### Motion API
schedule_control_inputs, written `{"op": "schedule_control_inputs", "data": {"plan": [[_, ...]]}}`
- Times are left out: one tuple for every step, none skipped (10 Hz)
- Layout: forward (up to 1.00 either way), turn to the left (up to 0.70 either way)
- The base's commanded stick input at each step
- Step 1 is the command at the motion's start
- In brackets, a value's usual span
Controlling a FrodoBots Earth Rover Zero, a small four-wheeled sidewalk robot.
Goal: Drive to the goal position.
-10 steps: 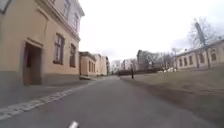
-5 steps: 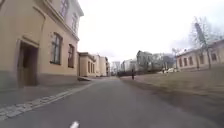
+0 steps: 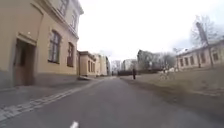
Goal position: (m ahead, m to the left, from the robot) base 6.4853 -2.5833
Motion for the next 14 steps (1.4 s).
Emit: {"op": "schedule_control_inputs", "data": {"plan": [[0.70, 0.00], [0.70, 0.00], [0.70, 0.00], [0.70, 0.00], [0.70, 0.00], [0.70, 0.00], [0.70, 0.00], [0.70, 0.00], [0.70, 0.00], [0.70, 0.00], [0.70, 0.00], [0.70, 0.00], [0.70, 0.00], [0.70, 0.00]]}}
